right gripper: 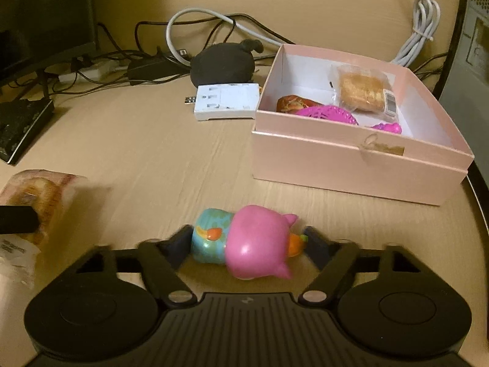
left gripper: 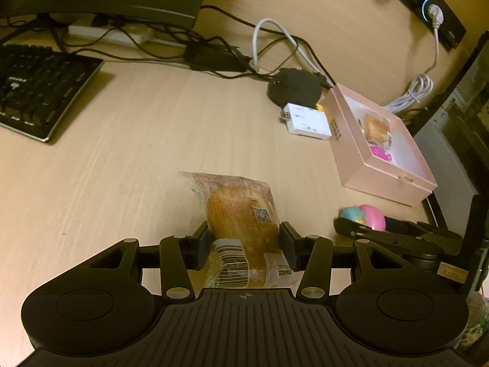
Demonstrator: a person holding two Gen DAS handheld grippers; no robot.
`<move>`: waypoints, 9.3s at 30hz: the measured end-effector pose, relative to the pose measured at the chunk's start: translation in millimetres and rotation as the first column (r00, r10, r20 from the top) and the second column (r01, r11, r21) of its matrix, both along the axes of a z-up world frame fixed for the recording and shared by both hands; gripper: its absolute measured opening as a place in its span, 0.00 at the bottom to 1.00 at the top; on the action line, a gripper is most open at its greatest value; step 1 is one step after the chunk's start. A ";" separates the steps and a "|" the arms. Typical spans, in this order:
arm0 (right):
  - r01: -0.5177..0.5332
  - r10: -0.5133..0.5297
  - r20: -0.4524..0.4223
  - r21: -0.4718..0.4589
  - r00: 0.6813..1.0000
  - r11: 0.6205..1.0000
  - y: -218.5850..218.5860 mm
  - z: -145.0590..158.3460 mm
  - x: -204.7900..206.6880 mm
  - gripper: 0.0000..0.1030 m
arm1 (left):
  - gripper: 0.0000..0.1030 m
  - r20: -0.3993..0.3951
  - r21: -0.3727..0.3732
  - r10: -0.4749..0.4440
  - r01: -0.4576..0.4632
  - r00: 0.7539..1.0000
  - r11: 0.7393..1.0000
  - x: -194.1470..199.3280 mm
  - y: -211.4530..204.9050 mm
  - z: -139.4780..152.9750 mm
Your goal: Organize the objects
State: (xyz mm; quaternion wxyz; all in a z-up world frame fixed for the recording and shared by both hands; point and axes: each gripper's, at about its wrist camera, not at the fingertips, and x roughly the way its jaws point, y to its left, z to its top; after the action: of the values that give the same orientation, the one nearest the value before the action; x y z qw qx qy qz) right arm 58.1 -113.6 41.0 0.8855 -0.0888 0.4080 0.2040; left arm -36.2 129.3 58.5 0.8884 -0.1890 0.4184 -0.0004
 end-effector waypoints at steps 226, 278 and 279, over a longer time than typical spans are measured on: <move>0.124 -0.125 0.048 0.025 0.991 0.992 -100.2 -23.5 -21.3 1.00 | 0.70 0.043 0.292 -0.533 0.500 0.845 0.815 84.3 -71.5 13.8; 0.160 -0.165 0.150 0.043 0.975 0.986 -135.4 54.2 -89.6 0.88 | 0.70 0.276 -0.166 -0.305 0.358 0.911 0.919 141.4 -110.3 109.3; 0.165 -0.172 0.151 0.056 0.974 0.985 -137.3 54.8 -90.3 0.88 | 0.70 0.286 -0.175 -0.298 0.355 0.911 0.918 150.8 -113.7 113.1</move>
State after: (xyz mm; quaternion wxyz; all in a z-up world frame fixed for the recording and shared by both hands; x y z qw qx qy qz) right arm -32.2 -250.9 95.8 0.9303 -0.0506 0.3394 0.1294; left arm 114.7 15.6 171.6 0.8948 -0.2128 0.3245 -0.2207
